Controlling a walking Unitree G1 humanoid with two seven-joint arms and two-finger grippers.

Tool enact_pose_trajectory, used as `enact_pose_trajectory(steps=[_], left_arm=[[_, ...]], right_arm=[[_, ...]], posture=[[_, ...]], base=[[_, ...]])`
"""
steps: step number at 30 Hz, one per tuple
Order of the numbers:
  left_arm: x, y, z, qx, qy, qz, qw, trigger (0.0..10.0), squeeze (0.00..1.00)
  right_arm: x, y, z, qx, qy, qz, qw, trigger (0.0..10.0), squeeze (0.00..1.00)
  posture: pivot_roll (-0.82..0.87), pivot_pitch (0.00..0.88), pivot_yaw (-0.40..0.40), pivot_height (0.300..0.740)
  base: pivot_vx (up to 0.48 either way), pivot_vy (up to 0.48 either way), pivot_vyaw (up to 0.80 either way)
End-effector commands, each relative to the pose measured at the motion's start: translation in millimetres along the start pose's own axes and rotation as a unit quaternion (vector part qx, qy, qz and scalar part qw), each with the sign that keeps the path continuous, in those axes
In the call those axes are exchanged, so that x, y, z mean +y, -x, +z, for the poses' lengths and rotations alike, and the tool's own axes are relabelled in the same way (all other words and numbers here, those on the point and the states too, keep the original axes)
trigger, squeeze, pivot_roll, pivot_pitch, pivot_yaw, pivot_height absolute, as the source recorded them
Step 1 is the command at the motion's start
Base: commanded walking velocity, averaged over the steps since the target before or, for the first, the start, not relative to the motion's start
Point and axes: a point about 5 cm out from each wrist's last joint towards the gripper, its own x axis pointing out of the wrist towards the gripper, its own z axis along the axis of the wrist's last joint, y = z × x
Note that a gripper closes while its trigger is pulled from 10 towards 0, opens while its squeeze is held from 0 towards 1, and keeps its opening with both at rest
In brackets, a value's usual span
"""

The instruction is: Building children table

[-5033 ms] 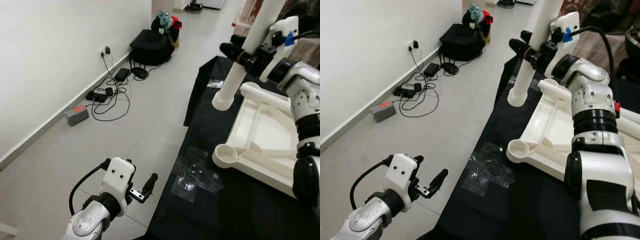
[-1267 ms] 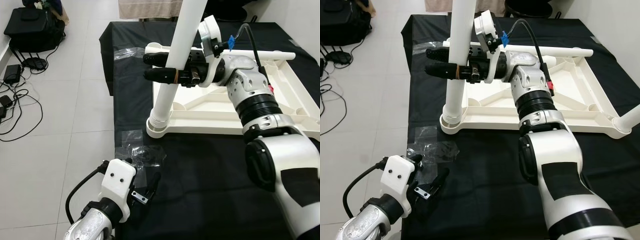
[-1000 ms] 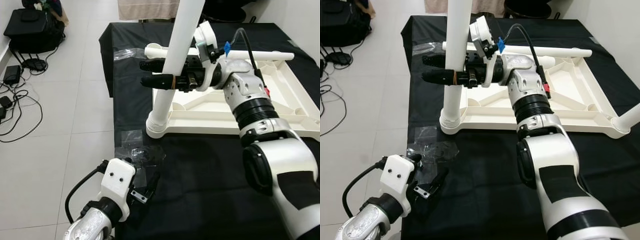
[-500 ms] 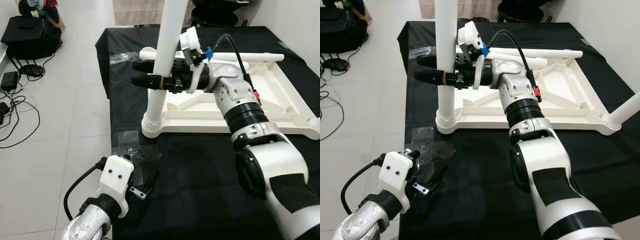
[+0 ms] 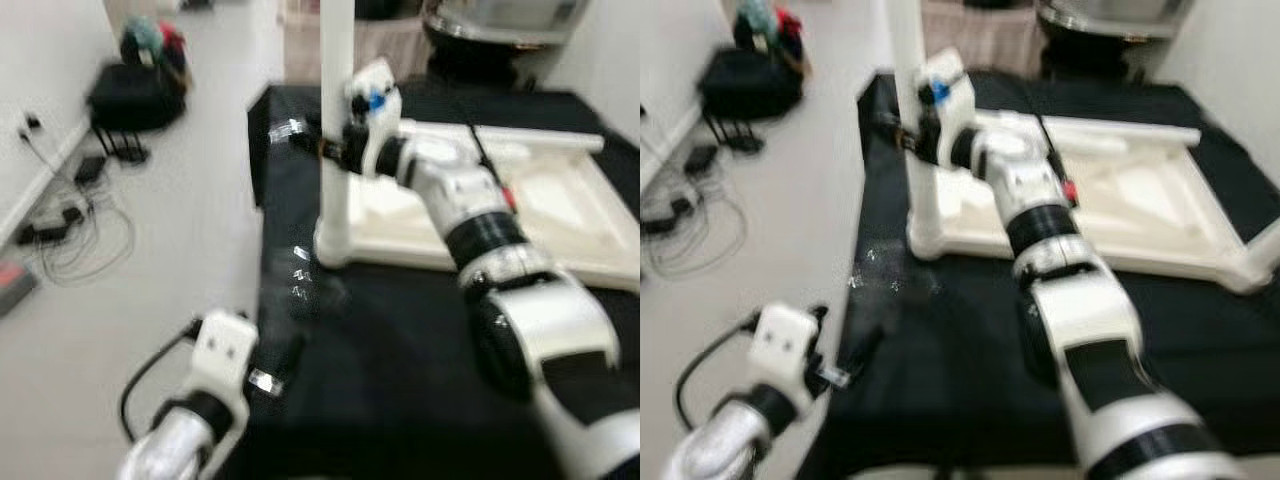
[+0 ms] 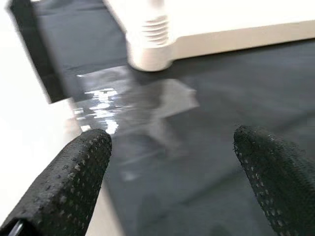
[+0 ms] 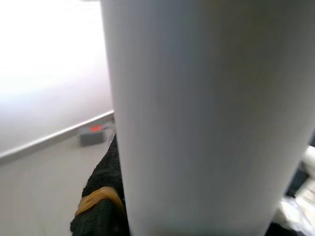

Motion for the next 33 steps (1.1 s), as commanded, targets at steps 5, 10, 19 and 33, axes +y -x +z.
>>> enact_pose_trajectory(steps=[5, 10, 19, 33], left_arm=[[0.6, 0.7, -2, 0.006, 0.001, 0.002, 1.0, 10.0, 0.0], [1.3, 0.7, -3, 0.008, 0.0, 0.002, 1.0, 10.0, 0.0], [2.0, 0.5, -3, 0.007, -0.001, 0.003, 1.0, 10.0, 0.0], [3.1, 0.2, -2, 0.005, -0.003, 0.005, 1.0, 10.0, 0.0]], right_arm=[[-17.3, 12.1, -44, 0.059, -0.078, -0.165, 0.981, 10.0, 0.0], [-25.9, 15.7, -44, 0.052, -0.112, -0.258, 0.958, 10.0, 0.0], [-35.6, 23.1, -40, 0.033, -0.103, -0.388, 0.915, 10.0, 0.0], [-35.4, 30.2, -34, 0.026, -0.099, -0.563, 0.82, 10.0, 0.0]], posture=[[0.08, 0.27, -0.13, 0.74], [0.08, 0.272, -0.132, 0.74], [0.08, 0.272, -0.134, 0.74], [0.08, 0.274, -0.138, 0.74]], base=[[0.0, 0.0, 0.0], [0.0, 0.0, 0.0], [0.0, 0.0, 0.0], [0.0, 0.0, 0.0]])
